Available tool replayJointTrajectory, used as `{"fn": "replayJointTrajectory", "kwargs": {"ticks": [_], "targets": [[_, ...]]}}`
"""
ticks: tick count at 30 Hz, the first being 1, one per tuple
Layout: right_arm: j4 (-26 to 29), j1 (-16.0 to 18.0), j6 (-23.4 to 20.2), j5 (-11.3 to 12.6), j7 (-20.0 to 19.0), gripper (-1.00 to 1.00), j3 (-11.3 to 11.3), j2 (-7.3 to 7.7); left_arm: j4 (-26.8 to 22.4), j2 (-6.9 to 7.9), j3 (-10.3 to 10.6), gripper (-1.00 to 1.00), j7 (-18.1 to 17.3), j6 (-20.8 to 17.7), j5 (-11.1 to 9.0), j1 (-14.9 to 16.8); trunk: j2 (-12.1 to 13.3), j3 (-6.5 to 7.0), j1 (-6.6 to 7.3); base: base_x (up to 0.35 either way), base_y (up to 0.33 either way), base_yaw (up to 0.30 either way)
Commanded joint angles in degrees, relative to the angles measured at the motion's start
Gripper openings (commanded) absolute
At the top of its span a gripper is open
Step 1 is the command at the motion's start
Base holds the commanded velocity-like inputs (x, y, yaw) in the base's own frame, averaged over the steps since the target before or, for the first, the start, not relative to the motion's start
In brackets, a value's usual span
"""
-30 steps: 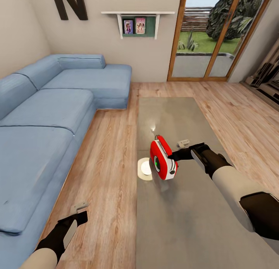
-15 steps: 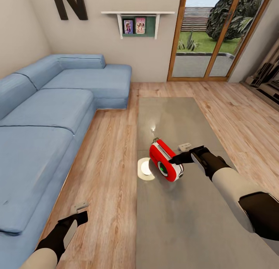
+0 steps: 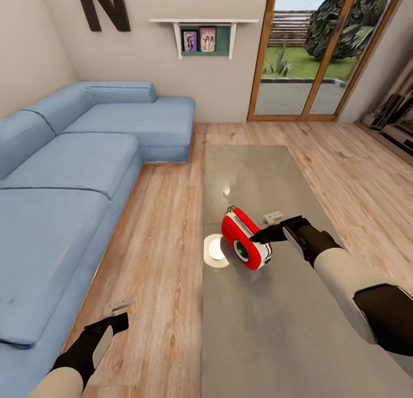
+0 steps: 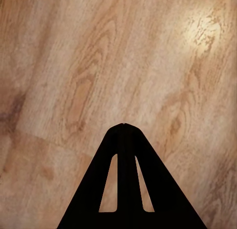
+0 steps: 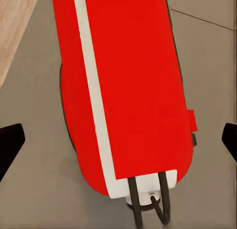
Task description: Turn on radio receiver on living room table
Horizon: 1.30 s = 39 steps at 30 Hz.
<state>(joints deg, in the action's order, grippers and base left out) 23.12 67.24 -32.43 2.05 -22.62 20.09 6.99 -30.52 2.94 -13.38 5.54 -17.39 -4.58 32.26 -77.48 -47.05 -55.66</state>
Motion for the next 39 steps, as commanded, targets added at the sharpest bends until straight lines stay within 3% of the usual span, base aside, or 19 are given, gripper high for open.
{"fn": "replayJointTrajectory", "kwargs": {"ticks": [1, 32, 39], "targets": [[0.0, 0.0, 0.0, -0.1, 0.1, 1.0, 0.0, 0.01, 0.0, 0.04, 0.0, -1.0, 0.0, 0.0, 0.0, 0.0, 0.4, 0.18, 0.23, 0.0, 0.0, 0.0], [0.2, 0.0, 0.1, -0.1, 0.4, 1.0, -0.2, 0.04, 0.1, 0.14, 0.1, -1.0, 0.0, 0.0, 0.1, 0.0, 12.8, 5.75, 7.03, -0.001, 0.0, 0.0], [0.2, 0.0, 0.1, -0.1, 0.5, 1.0, -0.2, 0.04, 0.2, 0.07, 0.1, -1.0, 0.0, 0.0, 0.1, 0.0, 15.7, 7.01, 8.57, -0.147, -0.044, 0.0]]}}
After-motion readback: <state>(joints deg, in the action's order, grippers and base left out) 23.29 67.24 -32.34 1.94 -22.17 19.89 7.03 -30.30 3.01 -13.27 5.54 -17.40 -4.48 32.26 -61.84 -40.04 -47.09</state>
